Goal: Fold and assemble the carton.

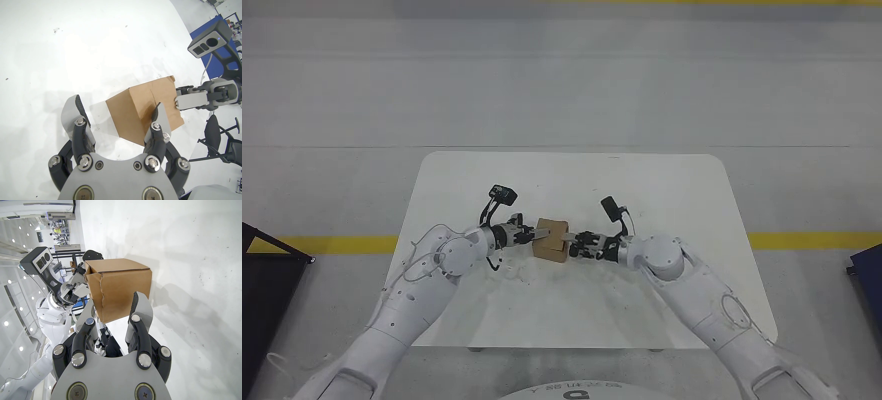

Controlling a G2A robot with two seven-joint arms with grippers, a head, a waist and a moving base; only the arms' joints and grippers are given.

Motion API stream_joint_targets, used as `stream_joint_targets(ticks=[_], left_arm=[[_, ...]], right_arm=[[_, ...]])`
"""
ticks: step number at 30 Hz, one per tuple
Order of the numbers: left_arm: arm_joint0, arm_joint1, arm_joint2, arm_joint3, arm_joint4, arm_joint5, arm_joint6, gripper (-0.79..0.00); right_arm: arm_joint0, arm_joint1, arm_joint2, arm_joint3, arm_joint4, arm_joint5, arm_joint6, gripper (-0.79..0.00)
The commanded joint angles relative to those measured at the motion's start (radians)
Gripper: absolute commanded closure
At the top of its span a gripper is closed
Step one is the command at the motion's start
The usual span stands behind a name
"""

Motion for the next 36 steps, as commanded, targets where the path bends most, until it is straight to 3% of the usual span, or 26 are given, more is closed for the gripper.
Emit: stream_joint_targets(ticks=[1, 8, 11, 26, 29, 32, 36], left_arm=[[0.0, 0.0, 0.001, 0.001, 0.004, -0.001, 0.001, -0.622], [-0.001, -0.001, 0.002, 0.004, 0.005, -0.009, 0.004, -0.616], [-0.001, 0.0, 0.002, 0.008, 0.007, -0.012, 0.004, -0.622], [-0.007, -0.004, 0.011, 0.017, 0.012, -0.014, 0.006, -0.616], [-0.008, -0.004, 0.012, 0.019, 0.013, -0.016, 0.008, -0.616], [-0.008, -0.005, 0.013, 0.02, 0.017, -0.015, 0.009, -0.613], [-0.008, -0.004, 0.013, 0.019, 0.02, -0.016, 0.009, -0.622]], right_arm=[[0.014, -0.002, -0.002, 0.005, 0.004, 0.015, -0.003, -0.382], [0.08, -0.019, -0.032, 0.072, 0.034, 0.057, 0.006, -0.363], [0.096, -0.025, -0.046, 0.095, 0.038, 0.056, 0.004, -0.314], [0.073, -0.021, -0.022, 0.089, 0.041, 0.026, 0.002, -0.256], [0.074, -0.021, -0.02, 0.089, 0.043, 0.031, 0.003, -0.268], [0.075, -0.022, -0.02, 0.088, 0.048, 0.031, 0.002, -0.336], [0.082, -0.023, -0.014, 0.091, 0.061, 0.032, 0.001, -0.345]])
